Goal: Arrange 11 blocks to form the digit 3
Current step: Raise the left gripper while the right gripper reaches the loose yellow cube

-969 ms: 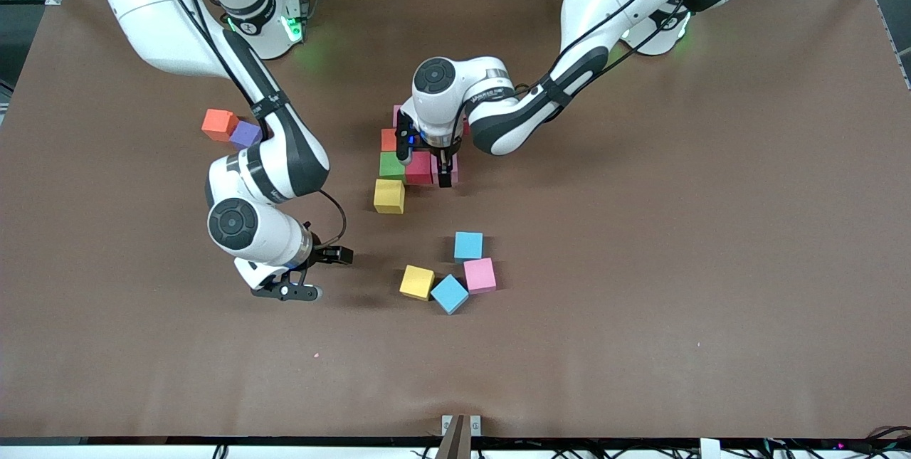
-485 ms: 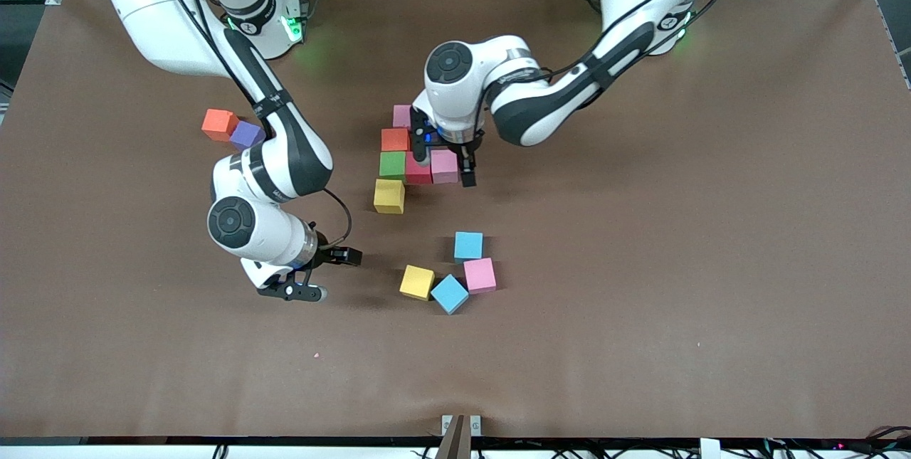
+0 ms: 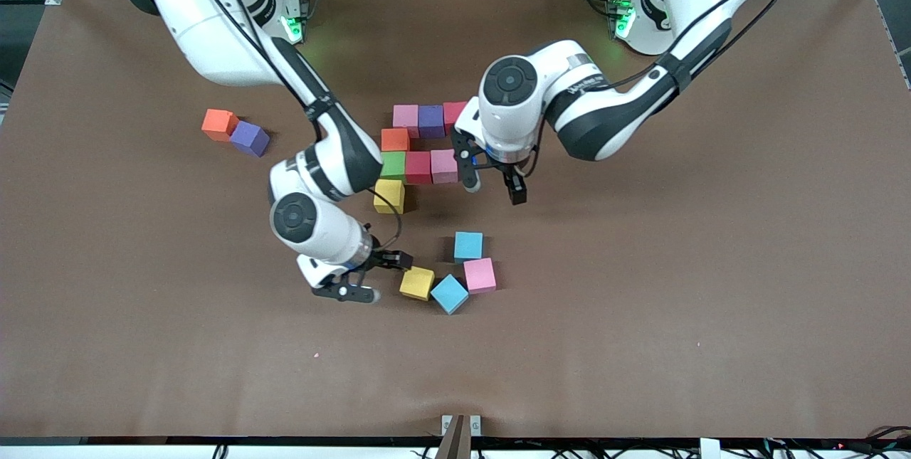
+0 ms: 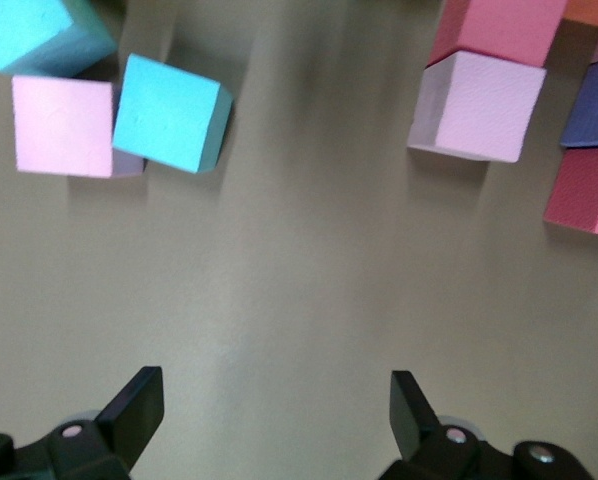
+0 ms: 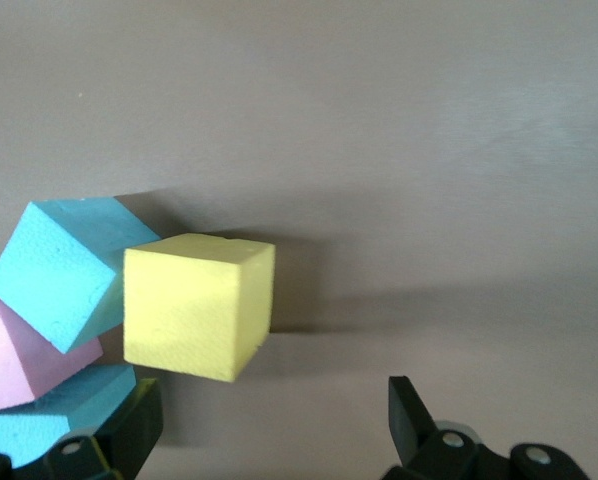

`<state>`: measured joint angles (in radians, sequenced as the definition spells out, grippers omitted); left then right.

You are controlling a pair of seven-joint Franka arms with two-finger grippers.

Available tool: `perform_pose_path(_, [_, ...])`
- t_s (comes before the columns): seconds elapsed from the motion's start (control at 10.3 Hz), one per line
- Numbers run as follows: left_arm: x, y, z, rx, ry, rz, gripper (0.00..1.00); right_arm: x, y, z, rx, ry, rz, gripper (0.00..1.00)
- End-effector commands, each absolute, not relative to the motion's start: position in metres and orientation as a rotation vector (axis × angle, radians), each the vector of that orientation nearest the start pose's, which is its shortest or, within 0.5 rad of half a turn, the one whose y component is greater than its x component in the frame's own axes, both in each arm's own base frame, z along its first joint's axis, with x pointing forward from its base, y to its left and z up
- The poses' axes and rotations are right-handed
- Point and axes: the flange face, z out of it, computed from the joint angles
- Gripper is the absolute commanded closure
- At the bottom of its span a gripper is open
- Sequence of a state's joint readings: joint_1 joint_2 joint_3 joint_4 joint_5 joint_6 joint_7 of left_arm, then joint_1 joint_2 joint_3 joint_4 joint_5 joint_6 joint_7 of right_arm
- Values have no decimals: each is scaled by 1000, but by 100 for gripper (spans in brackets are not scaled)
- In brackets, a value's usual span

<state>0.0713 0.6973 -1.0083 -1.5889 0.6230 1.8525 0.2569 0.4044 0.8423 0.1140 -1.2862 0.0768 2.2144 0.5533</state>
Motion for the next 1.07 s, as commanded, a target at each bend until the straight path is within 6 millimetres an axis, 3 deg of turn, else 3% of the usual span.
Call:
perform_pose_path(0.0, [512, -413, 364, -2462, 1878, 168, 0, 673, 392, 225, -3097, 61, -136, 0])
perform_pose_path(0.29, [534, -381, 371, -2522, 1811, 170, 0, 678, 404, 226, -3078, 61, -208, 0])
perform_pose_path(0.78, [532, -380, 369, -2518, 1812, 187, 0, 686, 401, 238, -3047, 81, -256, 0])
perform_pose_path(0.97, [532, -381, 370, -2518, 1811, 185, 0, 688, 405, 242, -2997, 216, -306, 0])
